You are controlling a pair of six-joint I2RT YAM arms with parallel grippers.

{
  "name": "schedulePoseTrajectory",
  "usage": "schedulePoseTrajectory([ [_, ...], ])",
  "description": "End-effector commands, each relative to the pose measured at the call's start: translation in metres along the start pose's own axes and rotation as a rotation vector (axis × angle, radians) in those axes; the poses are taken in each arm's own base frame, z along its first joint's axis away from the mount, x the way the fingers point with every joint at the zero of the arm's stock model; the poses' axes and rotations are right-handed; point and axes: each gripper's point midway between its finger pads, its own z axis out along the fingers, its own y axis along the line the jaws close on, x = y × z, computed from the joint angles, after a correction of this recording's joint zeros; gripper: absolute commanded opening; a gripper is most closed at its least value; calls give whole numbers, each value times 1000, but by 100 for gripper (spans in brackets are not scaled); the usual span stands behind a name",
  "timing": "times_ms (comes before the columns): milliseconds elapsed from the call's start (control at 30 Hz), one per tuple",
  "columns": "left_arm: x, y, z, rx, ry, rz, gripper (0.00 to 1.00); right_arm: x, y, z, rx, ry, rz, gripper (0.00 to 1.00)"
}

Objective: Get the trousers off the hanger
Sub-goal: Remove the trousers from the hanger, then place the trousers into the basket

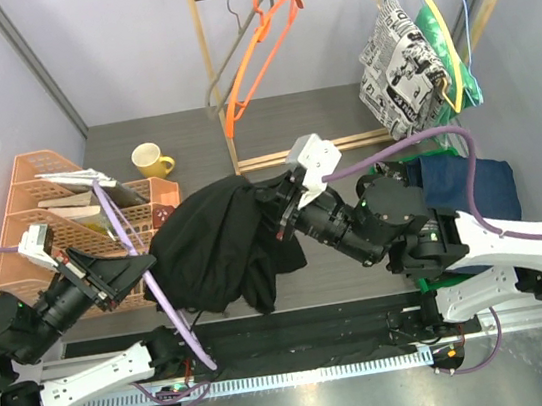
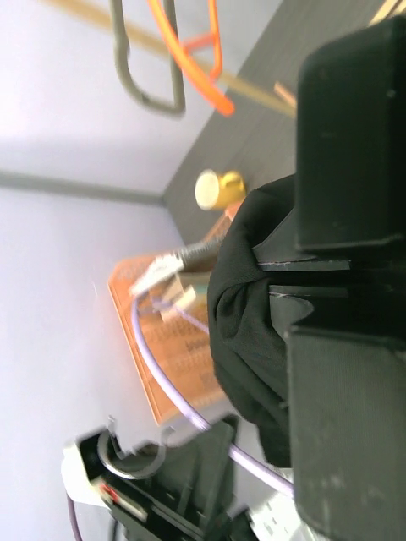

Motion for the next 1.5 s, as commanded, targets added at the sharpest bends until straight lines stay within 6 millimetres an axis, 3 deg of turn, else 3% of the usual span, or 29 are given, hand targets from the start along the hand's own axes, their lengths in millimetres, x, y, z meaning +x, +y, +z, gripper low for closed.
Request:
schedulePoseTrajectory([
  [0, 2, 17, 22, -102, -31, 98, 0, -72, -55, -18, 236, -150, 14, 1],
  [67, 0, 26, 26, -146, -50, 134, 0, -85, -63, -21, 267, -160, -8, 1],
  [200, -3, 40, 34, -215, -77, 219, 0, -93, -80, -28, 346, -131, -61, 1],
  [333, -1, 43, 44, -236, -76, 283, 0, -83, -102, -39, 464, -83, -126, 1],
  [433, 2, 41, 49, -228, -62, 326, 0, -55, -125, -46, 574, -12, -187, 1],
  [467, 3, 42, 51, -235, -58, 342, 0, -34, -133, -47, 618, 31, -212, 1],
  [600, 5, 42, 56, -235, -51, 399, 0, 8, -180, -64, 795, 108, -229, 1],
  [633, 4, 42, 57, -233, -49, 422, 0, 24, -201, -71, 871, 140, -252, 1],
  [700, 5, 41, 59, -232, -45, 446, 0, 36, -222, -83, 953, 145, -232, 1],
  [733, 4, 41, 59, -234, -44, 457, 0, 46, -242, -94, 1022, 157, -234, 1],
  [867, 8, 40, 61, -223, -21, 505, 0, 55, -280, -125, 1190, 137, -204, 1],
  [1067, 15, 41, 61, -193, 15, 530, 0, 41, -297, -188, 1468, 128, -208, 1],
  [1367, 18, 43, 55, -167, 42, 564, 0, 15, -286, -300, 1746, 58, -107, 1],
  [1467, 21, 42, 57, -162, 57, 584, 0, 14, -283, -319, 1810, 92, -118, 1],
])
